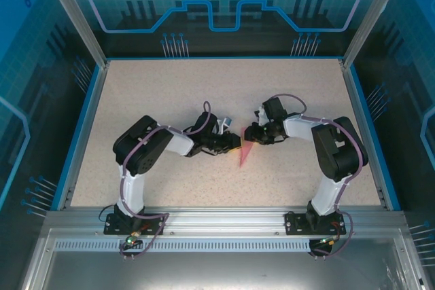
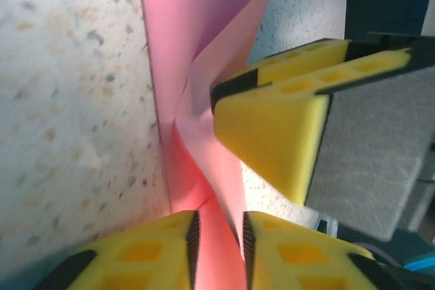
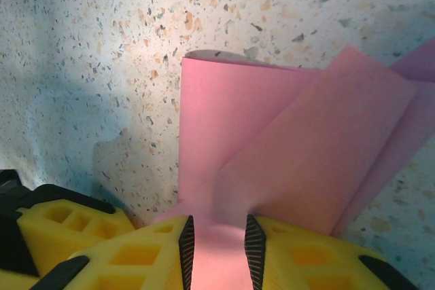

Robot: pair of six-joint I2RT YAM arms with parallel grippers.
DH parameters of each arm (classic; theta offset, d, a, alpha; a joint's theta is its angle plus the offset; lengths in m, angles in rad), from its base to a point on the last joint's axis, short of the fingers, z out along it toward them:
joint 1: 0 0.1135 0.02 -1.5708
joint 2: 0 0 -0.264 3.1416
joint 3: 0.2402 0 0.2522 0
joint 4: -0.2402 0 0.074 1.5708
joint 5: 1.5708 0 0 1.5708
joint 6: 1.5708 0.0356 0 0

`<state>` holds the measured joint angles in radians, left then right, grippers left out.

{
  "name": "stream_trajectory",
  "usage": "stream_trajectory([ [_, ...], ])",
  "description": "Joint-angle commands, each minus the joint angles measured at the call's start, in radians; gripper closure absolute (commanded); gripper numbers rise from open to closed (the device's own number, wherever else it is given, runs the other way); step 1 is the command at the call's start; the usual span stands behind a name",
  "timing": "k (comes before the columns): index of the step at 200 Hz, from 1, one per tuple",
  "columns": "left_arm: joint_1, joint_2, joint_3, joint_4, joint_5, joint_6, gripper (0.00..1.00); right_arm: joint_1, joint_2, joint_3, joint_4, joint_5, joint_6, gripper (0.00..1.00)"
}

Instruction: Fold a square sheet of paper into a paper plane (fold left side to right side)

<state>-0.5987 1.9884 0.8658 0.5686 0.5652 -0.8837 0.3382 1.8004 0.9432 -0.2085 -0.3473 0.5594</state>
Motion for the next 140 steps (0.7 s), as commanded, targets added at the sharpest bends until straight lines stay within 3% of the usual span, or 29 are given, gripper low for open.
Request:
stream_trajectory([
  [1,0.009,-0.102,-0.045,-0.078,-0.036,0.043,0.68,-0.019,0.045,-0.039,-0.076,0.045,-0.007,0.69],
  [33,0.007,-0.224,-0.099,-0.119,-0.04,0.049,0.68,-0.021,0.048,-0.04,-0.061,0.029,-0.003,0.7],
  [62,-0.025,-0.289,-0.115,-0.114,0.004,0.004,0.75,-0.021,0.054,-0.041,-0.052,0.025,-0.001,0.7],
  [140,-0.13,-0.145,0.025,-0.149,0.03,-0.064,0.77,-0.019,0.054,-0.04,-0.049,0.015,0.004,0.7],
])
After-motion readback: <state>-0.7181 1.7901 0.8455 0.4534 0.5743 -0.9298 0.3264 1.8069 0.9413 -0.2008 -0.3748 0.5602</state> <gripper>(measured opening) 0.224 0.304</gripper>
